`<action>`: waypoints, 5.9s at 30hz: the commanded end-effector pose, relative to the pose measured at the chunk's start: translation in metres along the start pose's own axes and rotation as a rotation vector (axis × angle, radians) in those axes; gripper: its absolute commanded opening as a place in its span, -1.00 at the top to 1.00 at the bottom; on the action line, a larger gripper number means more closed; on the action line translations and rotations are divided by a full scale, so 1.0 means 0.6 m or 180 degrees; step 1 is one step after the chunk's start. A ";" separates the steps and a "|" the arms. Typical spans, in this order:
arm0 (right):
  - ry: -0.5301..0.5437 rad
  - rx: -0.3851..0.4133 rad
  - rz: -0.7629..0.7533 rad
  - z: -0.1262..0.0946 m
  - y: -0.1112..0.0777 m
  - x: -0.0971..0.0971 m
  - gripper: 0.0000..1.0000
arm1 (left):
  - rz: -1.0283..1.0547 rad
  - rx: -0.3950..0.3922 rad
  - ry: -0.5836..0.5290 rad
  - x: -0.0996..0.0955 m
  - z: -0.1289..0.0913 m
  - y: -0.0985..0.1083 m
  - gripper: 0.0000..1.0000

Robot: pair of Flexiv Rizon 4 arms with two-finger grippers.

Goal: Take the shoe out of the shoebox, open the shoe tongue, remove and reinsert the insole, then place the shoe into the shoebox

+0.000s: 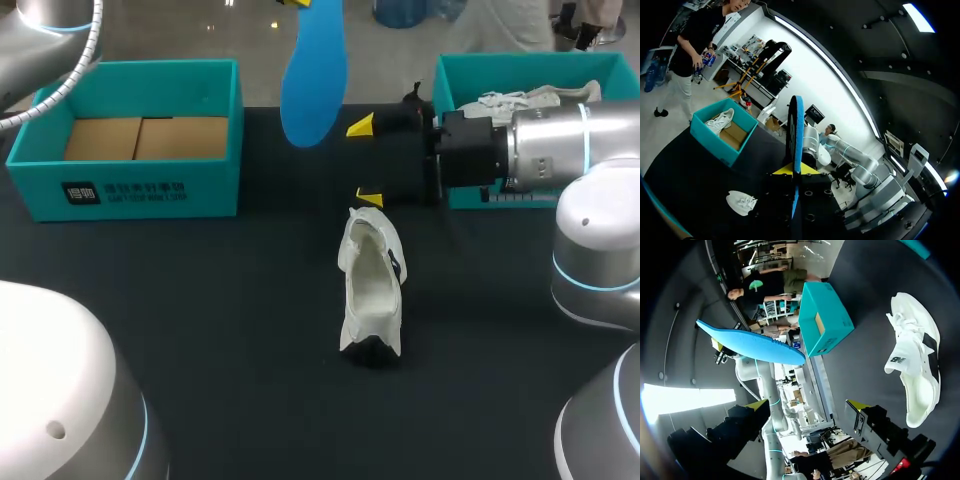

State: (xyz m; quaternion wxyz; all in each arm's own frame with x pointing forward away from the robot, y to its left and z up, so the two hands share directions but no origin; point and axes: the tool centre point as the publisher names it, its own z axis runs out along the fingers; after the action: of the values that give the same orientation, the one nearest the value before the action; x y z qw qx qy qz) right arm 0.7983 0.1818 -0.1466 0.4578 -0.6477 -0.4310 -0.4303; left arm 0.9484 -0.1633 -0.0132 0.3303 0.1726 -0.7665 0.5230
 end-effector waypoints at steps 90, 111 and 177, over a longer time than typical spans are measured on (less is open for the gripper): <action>-0.0004 -0.0011 0.0002 0.004 -0.001 0.000 -1.00 | 0.5257 -0.0372 -0.1180 0.119 -0.036 0.307 1.00; -0.0004 -0.0011 0.0002 0.004 -0.001 0.000 -1.00 | 0.5769 -0.0390 -0.1202 0.109 0.009 0.341 1.00; -0.0004 -0.0011 0.0002 0.004 -0.001 0.000 -1.00 | 0.6808 -0.0449 -0.1241 0.165 0.160 0.374 1.00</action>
State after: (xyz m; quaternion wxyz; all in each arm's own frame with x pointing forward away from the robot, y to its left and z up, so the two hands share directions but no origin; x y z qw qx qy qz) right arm 0.7982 0.1822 -0.1461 0.4570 -0.6485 -0.4313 -0.4297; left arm 0.7037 -0.1434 -0.1182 -0.4132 -0.5232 -0.5877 0.4583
